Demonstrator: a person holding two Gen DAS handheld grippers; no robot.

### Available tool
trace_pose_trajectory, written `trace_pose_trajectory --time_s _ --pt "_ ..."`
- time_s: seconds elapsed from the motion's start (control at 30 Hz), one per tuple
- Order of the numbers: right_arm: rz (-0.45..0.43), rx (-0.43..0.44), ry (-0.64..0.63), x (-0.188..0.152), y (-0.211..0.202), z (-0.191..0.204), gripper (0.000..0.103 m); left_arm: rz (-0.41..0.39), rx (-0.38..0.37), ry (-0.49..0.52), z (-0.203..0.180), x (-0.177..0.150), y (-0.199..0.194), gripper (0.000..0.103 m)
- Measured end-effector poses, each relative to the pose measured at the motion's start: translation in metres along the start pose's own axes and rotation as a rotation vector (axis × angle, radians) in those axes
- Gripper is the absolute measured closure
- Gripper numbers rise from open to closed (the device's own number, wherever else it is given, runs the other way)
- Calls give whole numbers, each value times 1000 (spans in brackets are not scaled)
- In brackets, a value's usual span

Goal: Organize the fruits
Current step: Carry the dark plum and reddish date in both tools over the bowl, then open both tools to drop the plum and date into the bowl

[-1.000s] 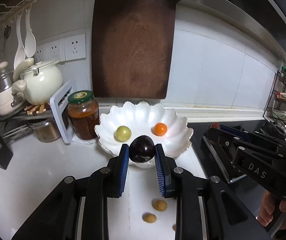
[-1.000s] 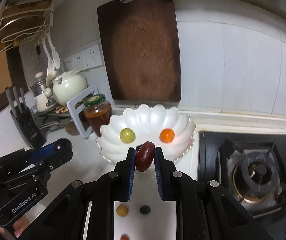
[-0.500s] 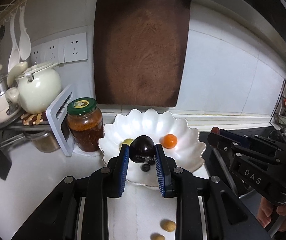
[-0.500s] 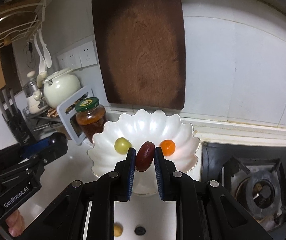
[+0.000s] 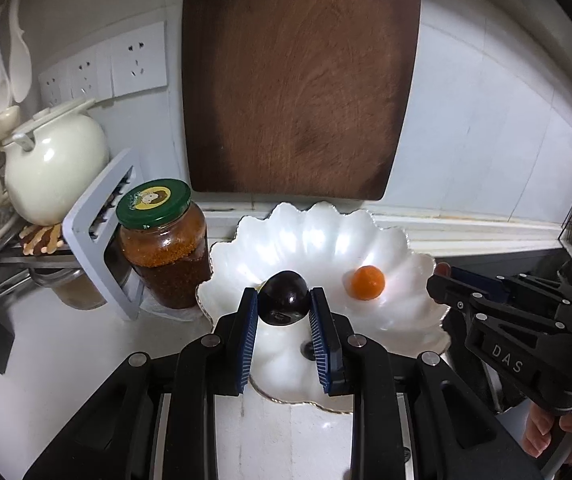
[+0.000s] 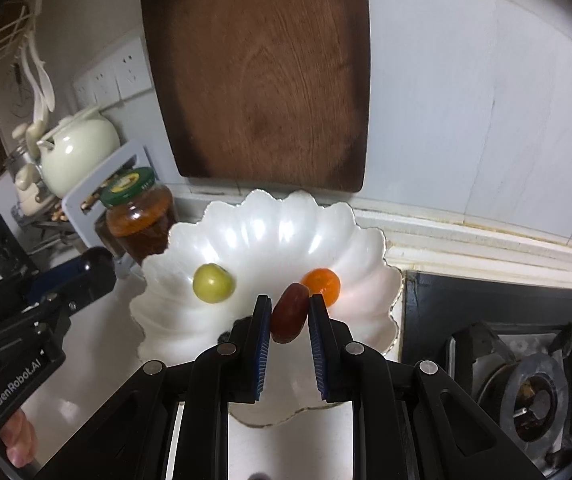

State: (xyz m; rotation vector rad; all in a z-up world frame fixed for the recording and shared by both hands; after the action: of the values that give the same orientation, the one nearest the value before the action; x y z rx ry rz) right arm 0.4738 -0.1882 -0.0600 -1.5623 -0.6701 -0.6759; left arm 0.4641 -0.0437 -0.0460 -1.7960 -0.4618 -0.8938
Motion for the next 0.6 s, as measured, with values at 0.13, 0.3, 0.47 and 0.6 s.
trace_pose_trajectory --time_s 0.13,0.3,0.47,0.6 --pt "38 -11 -12 0 15 2 83 50 2 -11 7 -1 18 77" --pt "84 -34 -32 0 34 2 82 131 -12 -39 18 -5 44 77" --pt "133 -34 -40 -1 50 1 82 187 -13 -39 24 -7 61 77" --pt "173 -23 -27 -2 61 -1 82 220 -13 -33 24 -8 69 76"
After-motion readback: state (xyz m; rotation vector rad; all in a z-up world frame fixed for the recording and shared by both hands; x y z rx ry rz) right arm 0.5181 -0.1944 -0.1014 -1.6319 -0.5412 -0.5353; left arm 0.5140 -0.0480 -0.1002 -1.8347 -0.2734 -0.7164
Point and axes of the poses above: each gripper's, at about its wrist camera, not at the fingertips, and y roughly the way its jaws point, z to its left, x to its top, the point moved 4 cm from there along y, roughly the way its jaws point, and after that the axes turned 13 degrees about -x, right-handed, at the moved point
